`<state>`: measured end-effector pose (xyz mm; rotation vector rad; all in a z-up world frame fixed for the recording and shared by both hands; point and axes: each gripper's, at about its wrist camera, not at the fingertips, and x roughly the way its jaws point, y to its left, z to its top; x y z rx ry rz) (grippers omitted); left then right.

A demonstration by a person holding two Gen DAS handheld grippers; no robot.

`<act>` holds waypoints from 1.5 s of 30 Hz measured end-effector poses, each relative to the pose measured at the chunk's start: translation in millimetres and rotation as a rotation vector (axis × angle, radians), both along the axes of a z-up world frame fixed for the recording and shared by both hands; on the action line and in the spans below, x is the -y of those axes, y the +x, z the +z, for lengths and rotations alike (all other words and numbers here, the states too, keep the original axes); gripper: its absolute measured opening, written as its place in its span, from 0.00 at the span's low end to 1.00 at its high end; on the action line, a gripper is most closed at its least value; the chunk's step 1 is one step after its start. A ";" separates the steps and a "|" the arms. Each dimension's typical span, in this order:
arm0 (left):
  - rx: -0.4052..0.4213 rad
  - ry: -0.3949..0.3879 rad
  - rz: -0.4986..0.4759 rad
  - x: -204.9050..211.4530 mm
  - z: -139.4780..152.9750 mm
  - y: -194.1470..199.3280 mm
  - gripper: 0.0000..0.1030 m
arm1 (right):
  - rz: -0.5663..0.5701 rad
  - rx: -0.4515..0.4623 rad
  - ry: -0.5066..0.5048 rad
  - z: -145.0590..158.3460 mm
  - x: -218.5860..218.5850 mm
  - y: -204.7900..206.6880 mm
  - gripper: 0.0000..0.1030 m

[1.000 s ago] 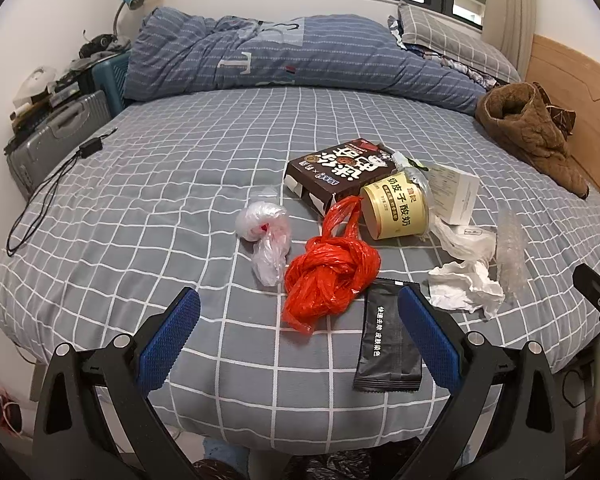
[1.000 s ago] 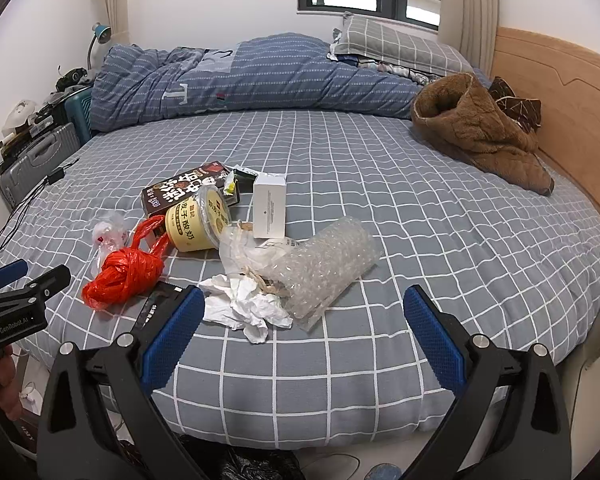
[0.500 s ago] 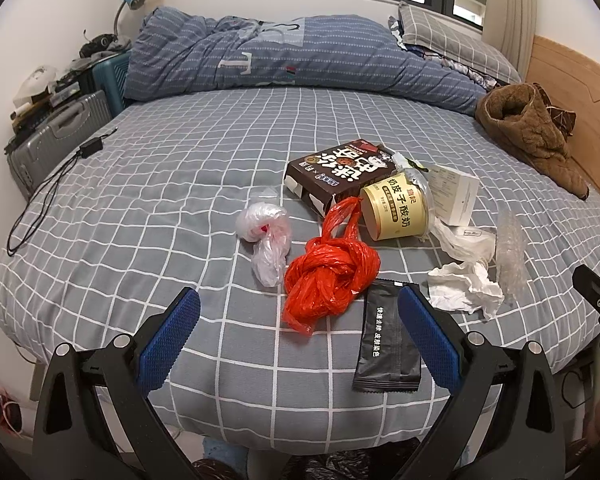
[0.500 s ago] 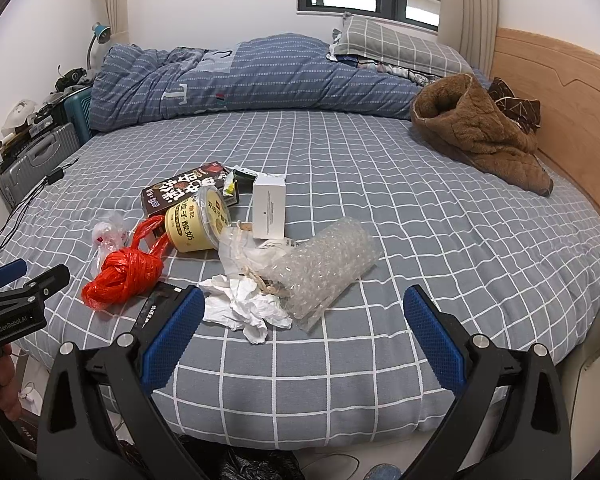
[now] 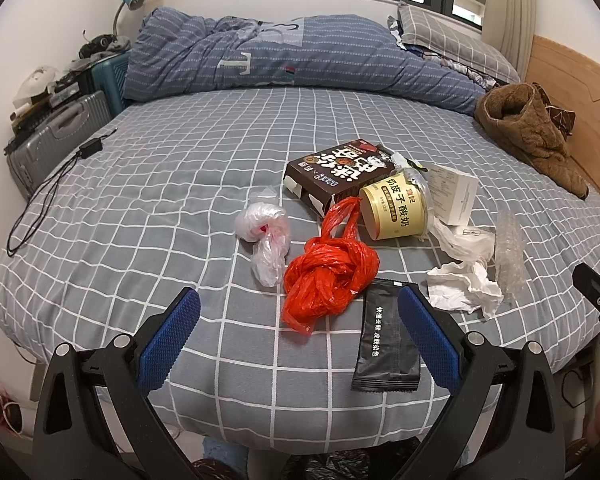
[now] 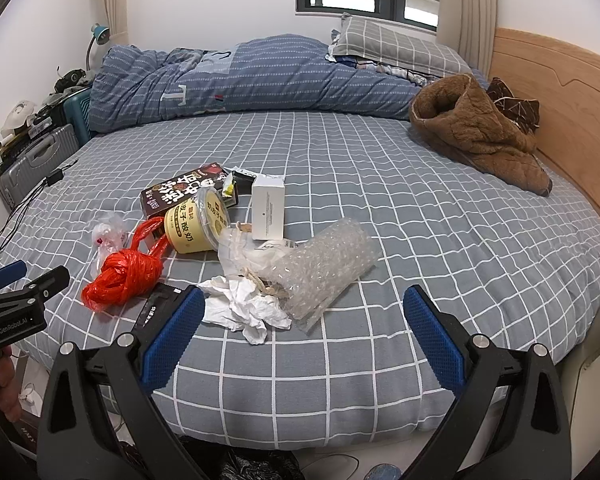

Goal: Collect trash

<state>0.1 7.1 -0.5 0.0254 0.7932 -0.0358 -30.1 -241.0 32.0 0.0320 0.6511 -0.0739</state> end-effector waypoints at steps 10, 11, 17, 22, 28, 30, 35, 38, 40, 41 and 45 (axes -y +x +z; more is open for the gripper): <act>0.001 0.001 0.000 0.1 0.7 -1.0 0.94 | -0.001 0.001 0.001 1.4 2.1 0.0 0.93; 0.000 0.001 -0.001 0.1 0.7 -1.0 0.94 | 0.000 0.001 0.002 1.4 2.0 -0.2 0.93; 0.000 0.002 -0.002 0.2 0.8 -0.8 0.94 | 0.000 0.001 0.003 1.4 2.3 0.4 0.93; -0.001 0.004 -0.003 0.9 1.8 -1.7 0.94 | -0.001 0.002 0.001 1.4 1.8 -0.2 0.93; -0.004 0.006 -0.003 1.1 1.9 -1.9 0.94 | -0.001 0.003 0.002 1.3 2.0 -0.2 0.93; -0.004 0.006 -0.003 0.8 3.1 -2.5 0.94 | -0.001 0.003 0.001 1.2 1.8 -0.5 0.93; -0.002 0.010 -0.008 2.5 2.1 -1.0 0.94 | 0.000 0.001 -0.006 0.9 1.7 0.7 0.93; 0.004 0.032 -0.015 7.7 1.3 7.2 0.94 | -0.010 -0.002 -0.011 1.9 6.4 8.6 0.93; -0.003 0.039 -0.016 10.8 -2.4 15.2 0.94 | -0.022 -0.002 -0.010 1.8 11.4 16.5 0.93; -0.005 0.037 -0.015 11.6 -4.0 19.3 0.93 | -0.030 -0.004 -0.008 0.9 14.1 20.5 0.93; -0.026 0.023 -0.024 18.0 -13.7 37.3 0.93 | -0.060 -0.033 0.000 -7.4 26.1 38.6 0.89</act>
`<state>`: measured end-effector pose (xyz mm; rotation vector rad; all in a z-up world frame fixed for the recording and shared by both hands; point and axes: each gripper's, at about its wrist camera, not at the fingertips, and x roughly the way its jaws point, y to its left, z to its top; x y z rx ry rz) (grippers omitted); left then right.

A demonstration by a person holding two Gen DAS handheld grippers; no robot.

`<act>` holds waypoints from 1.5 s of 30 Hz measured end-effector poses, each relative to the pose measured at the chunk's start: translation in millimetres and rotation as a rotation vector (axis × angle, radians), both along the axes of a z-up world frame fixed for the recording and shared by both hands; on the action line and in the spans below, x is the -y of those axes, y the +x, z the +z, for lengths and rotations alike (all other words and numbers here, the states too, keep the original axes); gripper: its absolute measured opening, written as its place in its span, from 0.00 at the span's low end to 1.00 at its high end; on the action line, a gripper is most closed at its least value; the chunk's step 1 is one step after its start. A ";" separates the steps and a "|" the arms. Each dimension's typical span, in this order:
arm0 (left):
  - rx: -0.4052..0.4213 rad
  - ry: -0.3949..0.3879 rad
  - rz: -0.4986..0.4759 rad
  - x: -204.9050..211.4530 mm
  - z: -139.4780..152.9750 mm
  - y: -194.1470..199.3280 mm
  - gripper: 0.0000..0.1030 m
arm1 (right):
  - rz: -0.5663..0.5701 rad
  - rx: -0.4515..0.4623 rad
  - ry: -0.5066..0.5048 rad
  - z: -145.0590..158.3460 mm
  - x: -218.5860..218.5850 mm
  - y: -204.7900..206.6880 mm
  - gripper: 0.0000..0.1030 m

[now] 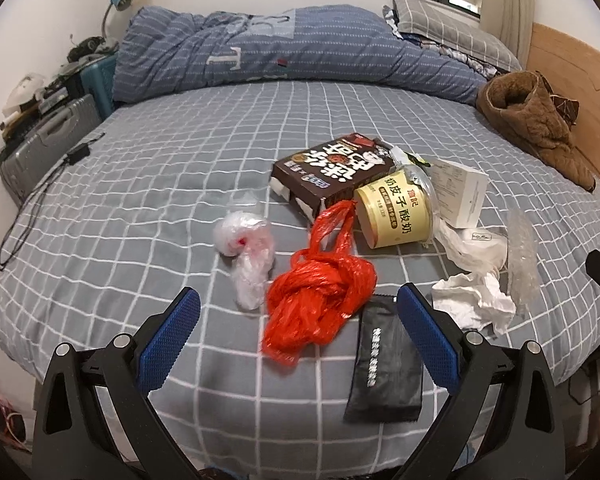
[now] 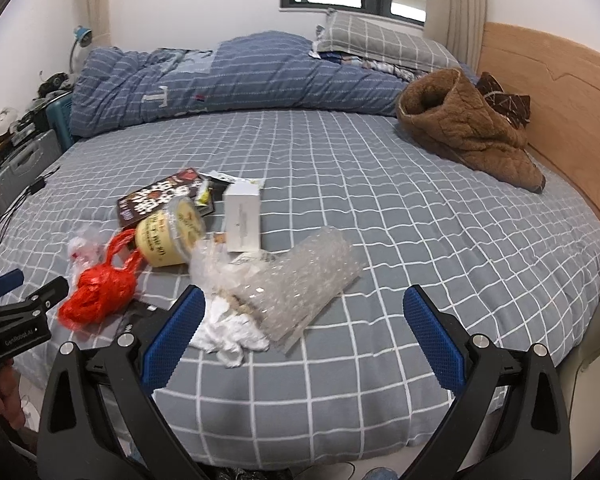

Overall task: Collect trash
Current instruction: 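Grasp the red plastic bag with the left gripper while the right gripper grasps the bubble wrap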

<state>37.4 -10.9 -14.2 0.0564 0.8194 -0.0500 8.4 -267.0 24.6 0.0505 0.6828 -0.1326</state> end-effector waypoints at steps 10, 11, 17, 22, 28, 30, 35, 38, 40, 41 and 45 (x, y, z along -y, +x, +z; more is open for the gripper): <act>-0.056 -0.006 0.004 14.8 -27.3 28.2 0.90 | -0.049 -0.069 0.030 -28.1 20.0 45.3 0.85; -0.065 -0.007 0.000 17.4 -31.0 31.0 0.89 | -0.048 -0.078 0.031 -31.1 20.6 51.0 0.84; -0.091 -0.007 -0.013 28.7 -44.6 44.4 0.87 | -0.046 -0.138 0.090 -51.1 26.7 75.1 0.77; -0.098 0.009 0.002 31.2 -54.8 57.0 0.85 | -0.039 -0.168 0.136 -61.9 25.5 83.4 0.70; -0.089 0.051 0.006 34.7 -63.5 66.1 0.78 | -0.027 -0.201 0.171 -71.5 22.9 88.4 0.55; -0.093 0.053 0.016 32.4 -66.5 69.4 0.76 | -0.027 -0.217 0.180 -75.6 22.8 89.2 0.50; -0.097 0.018 0.029 21.0 -68.2 74.5 0.71 | -0.014 -0.234 0.185 -79.2 20.8 90.0 0.40; -0.097 0.015 0.019 20.2 -69.1 75.4 0.65 | -0.003 -0.241 0.182 -79.9 17.9 91.5 0.31; -0.096 0.013 0.016 21.2 -69.2 74.9 0.60 | -0.001 -0.239 0.178 -79.3 17.2 91.7 0.28; -0.096 0.010 0.011 21.2 -69.1 74.8 0.56 | 0.000 -0.238 0.177 -79.0 17.3 91.3 0.27; -0.096 0.001 0.003 19.9 -67.5 73.9 0.49 | 0.001 -0.224 0.172 -76.0 18.5 87.6 0.25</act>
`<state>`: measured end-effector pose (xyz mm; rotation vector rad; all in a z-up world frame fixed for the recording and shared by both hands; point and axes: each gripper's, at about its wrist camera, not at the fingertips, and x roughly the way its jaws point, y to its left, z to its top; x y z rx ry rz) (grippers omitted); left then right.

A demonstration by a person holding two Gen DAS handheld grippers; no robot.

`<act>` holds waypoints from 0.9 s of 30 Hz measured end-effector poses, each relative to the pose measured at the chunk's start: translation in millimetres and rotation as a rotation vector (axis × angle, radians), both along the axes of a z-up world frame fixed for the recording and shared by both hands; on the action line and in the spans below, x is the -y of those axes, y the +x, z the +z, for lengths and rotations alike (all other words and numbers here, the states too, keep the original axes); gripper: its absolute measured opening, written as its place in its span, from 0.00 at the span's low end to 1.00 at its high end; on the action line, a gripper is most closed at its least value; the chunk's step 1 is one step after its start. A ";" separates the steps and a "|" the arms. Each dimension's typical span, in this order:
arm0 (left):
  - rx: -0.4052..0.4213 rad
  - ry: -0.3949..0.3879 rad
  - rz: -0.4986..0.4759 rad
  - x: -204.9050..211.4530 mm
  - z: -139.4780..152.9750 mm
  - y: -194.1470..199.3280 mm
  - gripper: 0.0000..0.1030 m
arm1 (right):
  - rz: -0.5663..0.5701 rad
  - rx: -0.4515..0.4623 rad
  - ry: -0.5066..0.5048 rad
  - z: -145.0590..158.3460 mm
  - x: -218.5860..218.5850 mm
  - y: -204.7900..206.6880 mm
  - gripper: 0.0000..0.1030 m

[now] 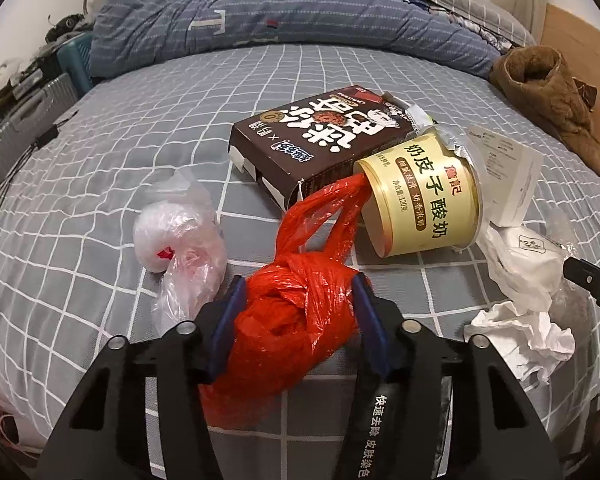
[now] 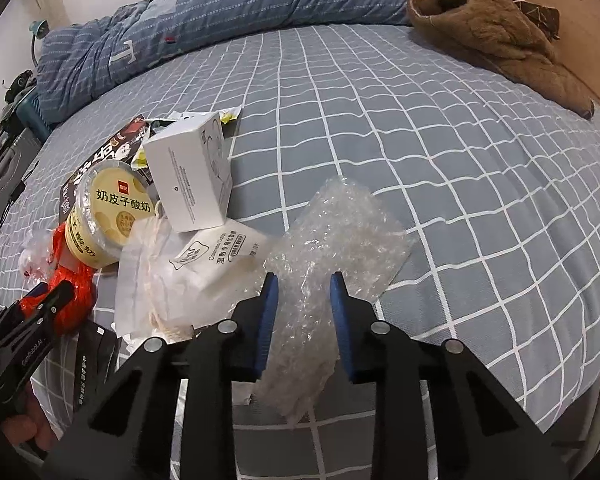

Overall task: Collect trash
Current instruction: 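Grasp the red plastic bag with the left gripper while the right gripper grasps the bubble wrap, then carry the red bag and bubble wrap off the bed toward the black bin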

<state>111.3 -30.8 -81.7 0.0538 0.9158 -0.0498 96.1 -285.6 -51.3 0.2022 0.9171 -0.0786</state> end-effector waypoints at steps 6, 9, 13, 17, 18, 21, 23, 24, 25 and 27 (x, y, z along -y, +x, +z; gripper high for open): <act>-0.007 -0.053 -0.010 -6.3 7.8 -5.0 0.42 | 0.007 0.027 -0.006 10.7 0.5 -6.8 0.23; -0.011 -0.050 -0.010 -5.0 5.9 -6.5 0.49 | 0.016 0.035 -0.008 14.7 -0.5 -7.9 0.22; -0.002 -0.010 -0.002 1.3 1.6 -6.7 0.68 | 0.021 0.036 -0.012 16.9 -2.0 -7.3 0.22; -0.001 0.027 0.008 5.7 -3.8 -5.3 0.72 | 0.022 0.034 -0.013 17.5 -0.9 -7.4 0.22; 0.000 0.031 0.007 6.5 -4.7 -5.3 0.70 | 0.021 0.033 -0.012 17.6 -1.5 -7.4 0.22; 0.004 0.049 0.000 10.3 -6.0 -6.6 0.55 | 0.017 0.031 -0.010 17.7 -0.3 -8.1 0.22; 0.013 0.057 -0.001 12.9 -4.4 -8.5 0.45 | 0.019 0.033 -0.011 17.9 0.1 -8.9 0.22; 0.023 0.067 -0.003 15.1 -3.1 -10.2 0.43 | 0.019 0.035 -0.012 18.3 -0.4 -9.2 0.22; 0.028 0.073 -0.004 16.5 -2.2 -11.2 0.40 | 0.020 0.036 -0.014 18.6 -0.2 -9.7 0.22; 0.038 0.073 -0.004 18.0 0.9 -13.3 0.38 | 0.023 0.041 -0.016 20.1 -0.8 -10.9 0.22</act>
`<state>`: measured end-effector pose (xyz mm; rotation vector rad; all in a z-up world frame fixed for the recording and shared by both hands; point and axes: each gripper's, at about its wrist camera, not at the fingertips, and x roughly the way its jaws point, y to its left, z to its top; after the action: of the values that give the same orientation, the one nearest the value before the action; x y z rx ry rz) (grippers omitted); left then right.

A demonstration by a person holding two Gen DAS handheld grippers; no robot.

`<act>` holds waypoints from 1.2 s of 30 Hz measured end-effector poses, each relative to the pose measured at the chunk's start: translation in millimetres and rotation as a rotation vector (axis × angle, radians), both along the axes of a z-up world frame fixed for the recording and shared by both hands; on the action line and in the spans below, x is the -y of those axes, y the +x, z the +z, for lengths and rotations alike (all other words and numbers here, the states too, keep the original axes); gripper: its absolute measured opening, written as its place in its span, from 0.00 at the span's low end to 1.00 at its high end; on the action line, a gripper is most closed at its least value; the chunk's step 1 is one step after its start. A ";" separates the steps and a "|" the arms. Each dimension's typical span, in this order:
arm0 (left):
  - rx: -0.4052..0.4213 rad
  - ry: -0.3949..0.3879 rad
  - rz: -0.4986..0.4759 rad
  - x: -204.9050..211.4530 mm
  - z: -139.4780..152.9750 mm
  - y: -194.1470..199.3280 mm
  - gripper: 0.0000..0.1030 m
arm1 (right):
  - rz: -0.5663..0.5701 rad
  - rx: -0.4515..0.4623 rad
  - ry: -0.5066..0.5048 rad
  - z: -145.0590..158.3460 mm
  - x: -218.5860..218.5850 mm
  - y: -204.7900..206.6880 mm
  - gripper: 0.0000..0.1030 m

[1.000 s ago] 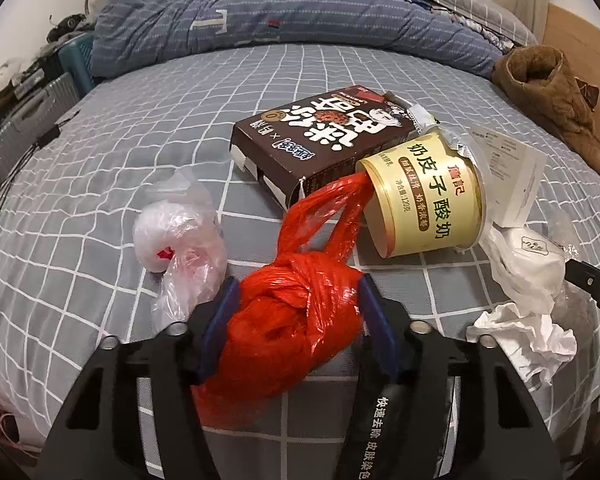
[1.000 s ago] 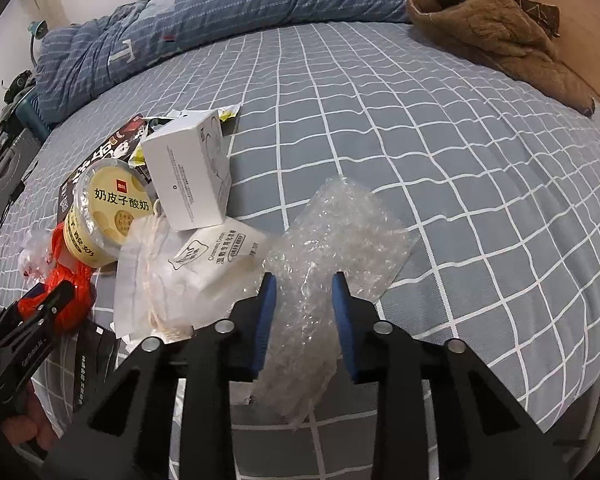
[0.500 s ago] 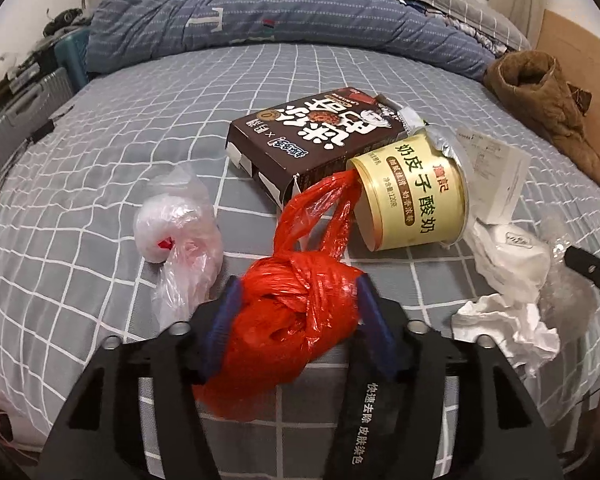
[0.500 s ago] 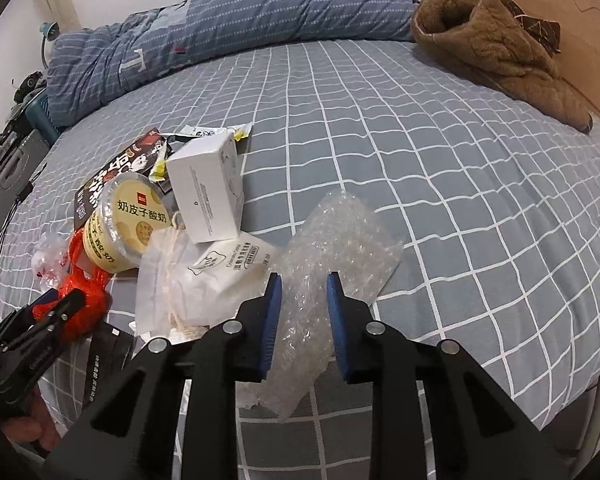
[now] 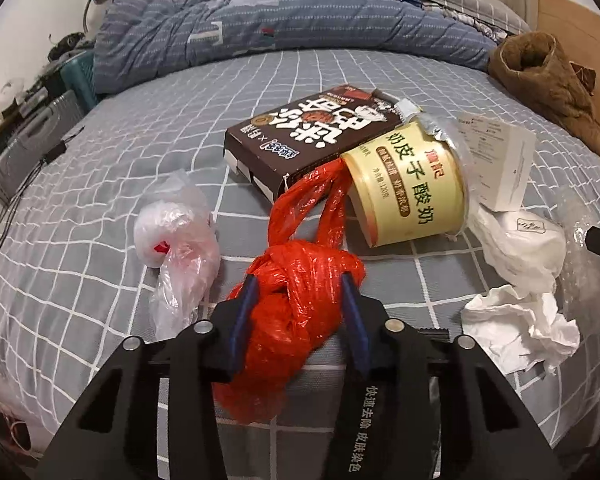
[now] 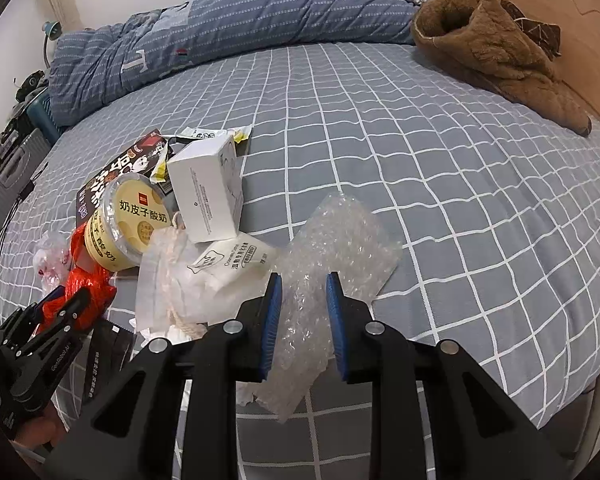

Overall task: Collect trash
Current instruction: 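Carry the red bag and bubble wrap off the bed toward the black bin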

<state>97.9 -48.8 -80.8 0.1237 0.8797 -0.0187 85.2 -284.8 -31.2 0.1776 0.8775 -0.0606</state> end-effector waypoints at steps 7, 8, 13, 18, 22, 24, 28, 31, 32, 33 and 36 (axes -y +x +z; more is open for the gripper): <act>0.017 -0.049 -0.037 4.6 17.1 -10.1 0.37 | 0.004 0.028 -0.012 11.2 -2.2 -7.0 0.22; 0.017 -0.056 -0.038 3.9 18.9 -11.1 0.37 | 0.005 0.034 -0.014 13.2 -2.8 -8.1 0.22; 0.024 -0.105 -0.048 -8.7 35.5 -17.7 0.37 | 0.031 0.093 -0.029 29.3 -11.7 -21.9 0.22; 0.027 -0.173 -0.074 -22.8 51.6 -29.4 0.37 | 0.066 0.146 -0.048 46.3 -20.4 -39.1 0.21; 0.030 -0.206 -0.092 -30.7 58.1 -41.1 0.37 | 0.081 0.175 -0.039 56.5 -23.6 -53.8 0.21; 0.033 -0.209 -0.093 -35.3 59.9 -46.6 0.37 | 0.088 0.184 -0.039 59.2 -25.8 -59.8 0.21; 0.031 -0.214 -0.088 -43.0 62.2 -59.9 0.37 | 0.107 0.192 -0.033 62.3 -31.5 -74.0 0.21; 0.034 -0.204 -0.085 -44.1 63.6 -70.8 0.37 | 0.123 0.197 -0.034 62.8 -37.8 -85.4 0.21; 0.036 -0.199 -0.084 -43.7 64.0 -76.0 0.37 | 0.131 0.200 -0.039 63.1 -40.3 -90.1 0.21; 0.035 -0.198 -0.083 -43.9 64.2 -78.9 0.37 | 0.135 0.202 -0.040 63.2 -42.2 -93.5 0.21; 0.038 -0.195 -0.081 -42.6 66.6 -91.6 0.37 | 0.148 0.209 -0.035 65.4 -47.5 -106.1 0.21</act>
<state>6.4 -6.1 -14.1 -0.0222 0.8303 -0.1769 -20.9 -237.2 34.2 0.0837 0.6782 0.0793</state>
